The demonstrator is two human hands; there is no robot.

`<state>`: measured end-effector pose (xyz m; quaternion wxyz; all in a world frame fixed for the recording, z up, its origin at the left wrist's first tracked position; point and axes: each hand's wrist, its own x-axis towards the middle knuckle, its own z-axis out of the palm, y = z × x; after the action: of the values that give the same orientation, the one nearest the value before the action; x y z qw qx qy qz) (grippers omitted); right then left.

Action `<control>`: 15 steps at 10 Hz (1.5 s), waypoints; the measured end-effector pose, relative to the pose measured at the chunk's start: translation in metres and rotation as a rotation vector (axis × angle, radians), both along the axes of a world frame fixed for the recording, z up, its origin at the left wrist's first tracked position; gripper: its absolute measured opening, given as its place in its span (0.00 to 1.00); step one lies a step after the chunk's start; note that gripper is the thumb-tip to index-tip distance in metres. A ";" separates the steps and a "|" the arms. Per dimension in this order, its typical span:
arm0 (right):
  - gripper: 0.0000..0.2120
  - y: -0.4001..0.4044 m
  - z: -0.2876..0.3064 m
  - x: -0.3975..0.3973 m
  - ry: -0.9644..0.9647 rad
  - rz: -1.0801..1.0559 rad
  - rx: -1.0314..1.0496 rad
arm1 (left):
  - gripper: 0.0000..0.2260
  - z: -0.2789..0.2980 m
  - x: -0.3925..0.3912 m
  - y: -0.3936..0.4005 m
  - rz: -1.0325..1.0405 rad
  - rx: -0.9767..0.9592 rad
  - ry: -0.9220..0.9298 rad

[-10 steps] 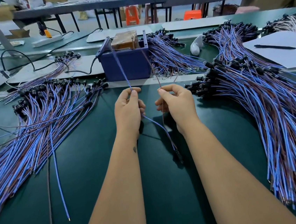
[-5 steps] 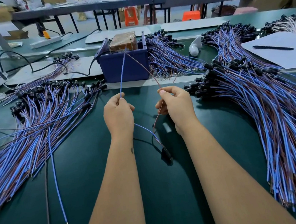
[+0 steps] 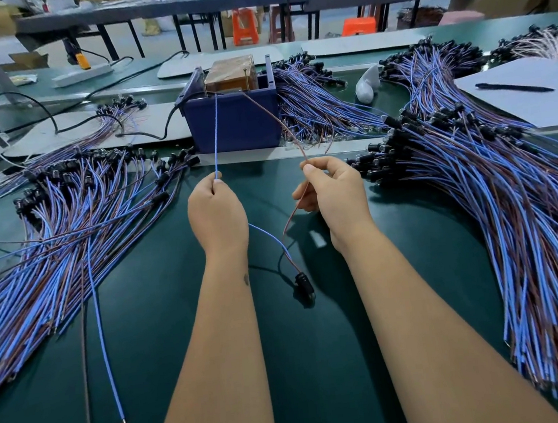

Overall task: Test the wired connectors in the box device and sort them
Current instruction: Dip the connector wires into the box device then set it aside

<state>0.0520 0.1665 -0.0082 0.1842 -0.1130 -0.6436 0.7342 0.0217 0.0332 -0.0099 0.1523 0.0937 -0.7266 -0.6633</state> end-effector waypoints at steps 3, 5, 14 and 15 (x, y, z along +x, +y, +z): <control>0.06 0.001 0.000 0.000 0.004 -0.015 -0.005 | 0.14 -0.002 -0.003 -0.001 0.024 0.036 -0.010; 0.06 0.001 0.001 -0.001 0.003 -0.013 -0.004 | 0.16 -0.003 -0.005 -0.001 0.028 0.056 -0.021; 0.06 0.001 -0.001 0.000 -0.004 -0.008 0.034 | 0.17 -0.004 -0.012 0.000 0.024 0.008 0.005; 0.06 0.001 -0.001 -0.001 -0.005 -0.009 0.033 | 0.17 -0.003 -0.010 0.000 0.022 0.012 0.012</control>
<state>0.0512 0.1674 -0.0091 0.1878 -0.1144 -0.6557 0.7223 0.0112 0.0334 -0.0126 0.1635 0.0987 -0.7207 -0.6664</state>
